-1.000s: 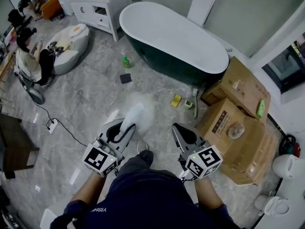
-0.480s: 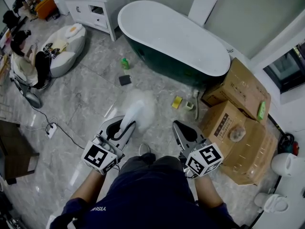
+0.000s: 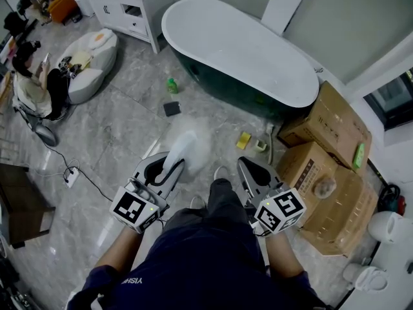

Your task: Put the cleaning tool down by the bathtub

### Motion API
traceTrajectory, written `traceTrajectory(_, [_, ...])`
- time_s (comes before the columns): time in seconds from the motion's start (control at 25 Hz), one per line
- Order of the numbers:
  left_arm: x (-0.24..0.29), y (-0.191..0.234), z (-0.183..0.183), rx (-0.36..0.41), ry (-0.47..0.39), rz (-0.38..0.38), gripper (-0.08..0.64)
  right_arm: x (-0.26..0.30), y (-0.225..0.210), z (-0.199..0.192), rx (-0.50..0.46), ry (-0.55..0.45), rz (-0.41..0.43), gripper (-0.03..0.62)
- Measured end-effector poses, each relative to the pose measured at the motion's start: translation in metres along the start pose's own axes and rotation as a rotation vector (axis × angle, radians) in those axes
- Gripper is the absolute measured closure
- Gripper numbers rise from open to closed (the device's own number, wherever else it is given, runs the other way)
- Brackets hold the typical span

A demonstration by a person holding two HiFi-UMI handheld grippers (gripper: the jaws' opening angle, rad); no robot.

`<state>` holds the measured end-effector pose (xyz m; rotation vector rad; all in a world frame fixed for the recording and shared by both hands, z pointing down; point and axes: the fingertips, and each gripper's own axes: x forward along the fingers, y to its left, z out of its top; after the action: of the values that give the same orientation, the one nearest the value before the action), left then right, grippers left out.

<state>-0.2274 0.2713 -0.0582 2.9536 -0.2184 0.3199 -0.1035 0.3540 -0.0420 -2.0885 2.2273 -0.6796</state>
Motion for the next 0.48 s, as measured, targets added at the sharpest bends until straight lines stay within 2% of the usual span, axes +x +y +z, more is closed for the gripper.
traceTrajectory(0.48, [0.090, 0.061, 0.013, -0.030, 0.025, 0.041, 0.454, 0.073, -0.085, 0.034, 0.012, 0.021, 0.040, 0.588])
